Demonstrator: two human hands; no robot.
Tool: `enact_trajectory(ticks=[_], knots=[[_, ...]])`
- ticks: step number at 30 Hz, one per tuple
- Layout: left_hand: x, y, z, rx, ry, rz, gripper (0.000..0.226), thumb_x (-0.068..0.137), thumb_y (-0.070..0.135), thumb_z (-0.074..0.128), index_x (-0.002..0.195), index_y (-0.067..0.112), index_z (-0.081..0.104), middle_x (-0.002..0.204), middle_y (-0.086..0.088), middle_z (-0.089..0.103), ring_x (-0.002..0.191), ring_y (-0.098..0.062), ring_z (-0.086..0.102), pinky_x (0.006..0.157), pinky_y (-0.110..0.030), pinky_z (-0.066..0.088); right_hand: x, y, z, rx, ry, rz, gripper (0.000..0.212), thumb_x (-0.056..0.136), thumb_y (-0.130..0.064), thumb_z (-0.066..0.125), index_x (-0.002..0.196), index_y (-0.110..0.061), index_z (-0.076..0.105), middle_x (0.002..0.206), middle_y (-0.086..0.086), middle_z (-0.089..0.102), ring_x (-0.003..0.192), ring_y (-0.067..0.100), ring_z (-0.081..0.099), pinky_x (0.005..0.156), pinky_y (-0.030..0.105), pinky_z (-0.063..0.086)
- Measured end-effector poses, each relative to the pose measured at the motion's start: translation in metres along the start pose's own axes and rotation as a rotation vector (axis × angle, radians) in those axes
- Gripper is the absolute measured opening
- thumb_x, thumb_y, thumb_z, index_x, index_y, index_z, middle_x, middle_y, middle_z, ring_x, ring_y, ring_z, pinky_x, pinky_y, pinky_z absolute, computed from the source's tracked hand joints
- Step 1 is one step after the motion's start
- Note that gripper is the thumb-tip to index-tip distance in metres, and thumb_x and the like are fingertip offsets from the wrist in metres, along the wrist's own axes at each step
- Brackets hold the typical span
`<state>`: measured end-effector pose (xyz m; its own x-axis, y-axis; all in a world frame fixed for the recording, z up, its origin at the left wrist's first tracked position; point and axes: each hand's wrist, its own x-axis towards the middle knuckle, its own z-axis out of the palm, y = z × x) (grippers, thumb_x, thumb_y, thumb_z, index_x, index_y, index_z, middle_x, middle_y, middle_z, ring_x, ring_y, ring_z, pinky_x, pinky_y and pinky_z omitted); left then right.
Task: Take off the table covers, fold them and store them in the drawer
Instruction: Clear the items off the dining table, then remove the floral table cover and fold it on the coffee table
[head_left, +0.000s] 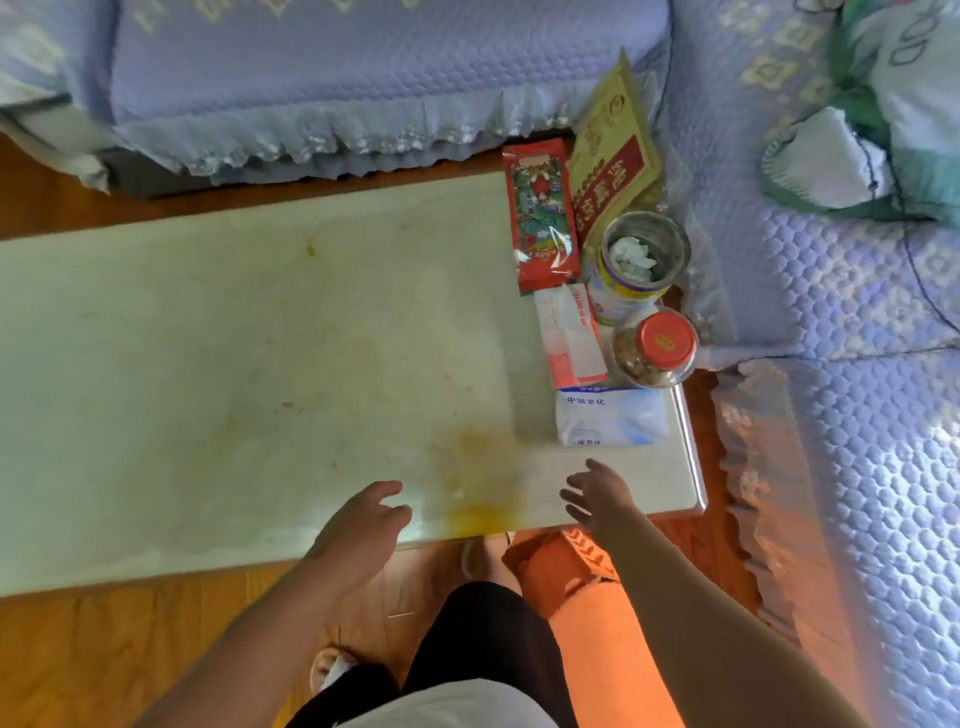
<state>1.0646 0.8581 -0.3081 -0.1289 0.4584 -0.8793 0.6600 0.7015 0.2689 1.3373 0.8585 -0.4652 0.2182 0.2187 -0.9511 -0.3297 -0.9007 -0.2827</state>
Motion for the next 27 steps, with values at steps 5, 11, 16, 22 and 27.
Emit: enact_trajectory(ticks=[5,11,16,22,27], knots=[[-0.025,-0.062,-0.03,-0.133,0.087,0.055,0.041,0.103,0.031,0.05,0.144,0.029,0.051,0.133,-0.001,0.06,0.102,-0.014,0.063,0.08,-0.022,0.046,-0.075,0.015,0.068,-0.257,-0.146,-0.076,0.015,0.1,-0.006,0.05,0.11,-0.005,0.062,0.086,0.012,0.064,0.069,0.024,0.06,0.065,0.029,0.046],[-0.095,-0.206,-0.084,-0.522,0.299,0.078,0.012,0.099,0.02,0.057,0.105,0.026,0.066,0.093,-0.001,0.068,0.081,-0.021,0.067,0.055,-0.021,0.041,-0.194,0.065,0.21,-0.605,-0.393,-0.464,0.017,0.096,-0.002,0.052,0.104,-0.008,0.065,0.083,0.009,0.066,0.066,0.02,0.059,0.063,0.027,0.043],[-0.196,-0.408,-0.124,-0.838,0.55,0.057,0.012,0.102,0.027,0.055,0.098,0.023,0.066,0.103,-0.01,0.073,0.08,-0.021,0.066,0.07,-0.033,0.047,-0.336,0.199,0.357,-0.88,-0.649,-0.71,0.014,0.098,-0.009,0.052,0.102,-0.012,0.066,0.094,0.008,0.068,0.074,0.017,0.062,0.066,0.024,0.048],[-0.324,-0.615,-0.146,-1.206,0.933,-0.127,0.019,0.105,0.031,0.049,0.107,0.023,0.066,0.108,-0.004,0.071,0.09,-0.023,0.071,0.073,-0.036,0.053,-0.489,0.385,0.483,-1.371,-0.935,-1.022,0.028,0.089,-0.004,0.056,0.066,-0.018,0.063,0.071,0.008,0.065,0.069,0.024,0.059,0.066,0.034,0.046],[-0.365,-0.704,-0.172,-1.404,1.16,-0.124,0.018,0.105,0.028,0.051,0.101,0.021,0.067,0.1,-0.003,0.073,0.086,-0.023,0.071,0.073,-0.036,0.052,-0.555,0.465,0.573,-1.489,-1.013,-1.304,0.016,0.086,-0.028,0.057,0.08,-0.021,0.07,0.093,0.005,0.075,0.093,0.03,0.068,0.087,0.042,0.056]])
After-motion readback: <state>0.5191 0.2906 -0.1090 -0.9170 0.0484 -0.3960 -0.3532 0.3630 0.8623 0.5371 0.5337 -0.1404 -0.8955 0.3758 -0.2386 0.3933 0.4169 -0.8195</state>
